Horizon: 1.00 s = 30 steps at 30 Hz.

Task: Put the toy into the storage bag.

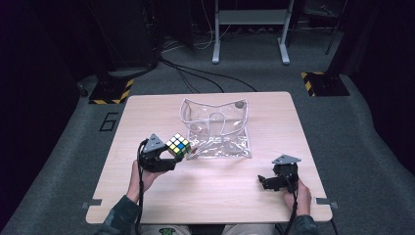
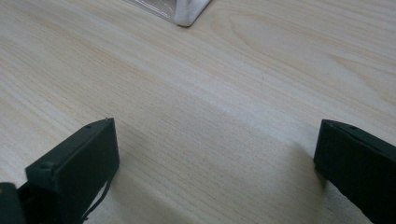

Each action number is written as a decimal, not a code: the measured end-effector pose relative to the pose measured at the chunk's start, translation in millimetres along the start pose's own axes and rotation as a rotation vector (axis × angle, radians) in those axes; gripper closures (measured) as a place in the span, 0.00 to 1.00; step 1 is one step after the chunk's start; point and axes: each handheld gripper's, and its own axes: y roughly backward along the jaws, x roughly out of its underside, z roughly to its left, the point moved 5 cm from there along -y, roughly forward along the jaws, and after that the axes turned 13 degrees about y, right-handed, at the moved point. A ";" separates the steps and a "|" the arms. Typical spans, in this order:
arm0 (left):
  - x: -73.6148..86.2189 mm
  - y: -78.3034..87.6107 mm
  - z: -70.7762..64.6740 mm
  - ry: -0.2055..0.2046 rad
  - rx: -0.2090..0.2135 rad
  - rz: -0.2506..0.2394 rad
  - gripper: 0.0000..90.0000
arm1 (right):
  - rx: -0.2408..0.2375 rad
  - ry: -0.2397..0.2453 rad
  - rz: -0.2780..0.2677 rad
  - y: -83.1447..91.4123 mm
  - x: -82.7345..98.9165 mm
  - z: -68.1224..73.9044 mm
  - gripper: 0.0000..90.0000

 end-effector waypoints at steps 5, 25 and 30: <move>-6.0 0.3 -1.0 -0.002 0.007 0.003 0.38 | -0.007 0.005 -0.002 -0.7 -0.6 -0.5 0.00; -37.5 -1.5 -6.2 0.016 0.065 0.016 0.38 | -0.017 0.024 -0.007 -3.4 -2.1 -6.4 0.00; -44.6 2.3 -2.1 0.040 0.076 0.003 0.38 | -0.021 0.026 -0.011 -3.2 -1.9 -7.2 0.00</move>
